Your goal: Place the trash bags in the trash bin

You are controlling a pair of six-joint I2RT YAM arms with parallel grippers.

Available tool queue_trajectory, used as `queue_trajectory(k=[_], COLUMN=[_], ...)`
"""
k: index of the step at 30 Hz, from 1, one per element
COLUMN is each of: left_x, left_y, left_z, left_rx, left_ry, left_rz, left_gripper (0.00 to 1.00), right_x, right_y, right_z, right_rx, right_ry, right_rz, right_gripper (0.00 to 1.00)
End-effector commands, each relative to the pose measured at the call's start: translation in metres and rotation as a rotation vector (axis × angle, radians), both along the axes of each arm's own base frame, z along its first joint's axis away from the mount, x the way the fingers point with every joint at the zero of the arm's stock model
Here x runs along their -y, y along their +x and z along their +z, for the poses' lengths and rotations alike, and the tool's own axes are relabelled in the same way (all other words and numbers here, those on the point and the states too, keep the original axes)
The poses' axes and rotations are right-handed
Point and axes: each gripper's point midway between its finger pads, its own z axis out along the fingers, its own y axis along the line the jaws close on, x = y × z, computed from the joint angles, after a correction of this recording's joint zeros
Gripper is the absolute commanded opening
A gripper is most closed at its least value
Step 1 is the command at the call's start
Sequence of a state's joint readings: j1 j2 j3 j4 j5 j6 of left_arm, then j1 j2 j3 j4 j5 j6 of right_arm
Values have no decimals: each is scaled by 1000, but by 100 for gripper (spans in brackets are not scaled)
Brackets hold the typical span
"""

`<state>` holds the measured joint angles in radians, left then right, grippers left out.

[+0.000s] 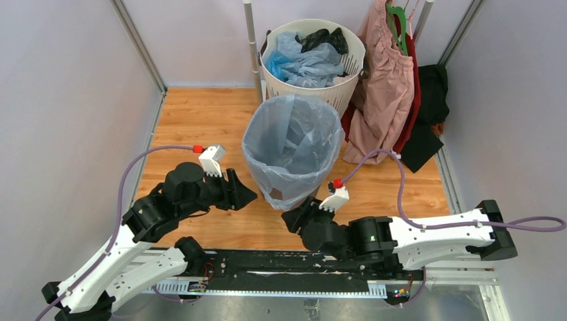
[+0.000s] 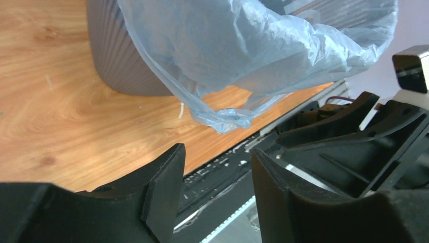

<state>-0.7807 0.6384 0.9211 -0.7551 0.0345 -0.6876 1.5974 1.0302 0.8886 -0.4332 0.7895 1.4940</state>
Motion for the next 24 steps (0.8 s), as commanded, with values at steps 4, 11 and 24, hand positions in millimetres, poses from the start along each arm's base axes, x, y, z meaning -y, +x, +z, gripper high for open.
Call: queue_trajectory(k=[4,11,24], left_x=[20,5,-11], left_y=[-17,-27,-33], left_z=[15,16,-23], left_rx=[-16,-5,-77], left_ry=[-149,-167,-157], left_rz=[-99,-69,13], left_gripper=[70,72,97], right_x=[12,-15,17], right_y=[7,-13,51], right_z=[74,164,198], right_rx=[284,672,871], right_ry=[-225,-483,-738], right_rz=[-37,393,569], right_gripper=[47,47,69])
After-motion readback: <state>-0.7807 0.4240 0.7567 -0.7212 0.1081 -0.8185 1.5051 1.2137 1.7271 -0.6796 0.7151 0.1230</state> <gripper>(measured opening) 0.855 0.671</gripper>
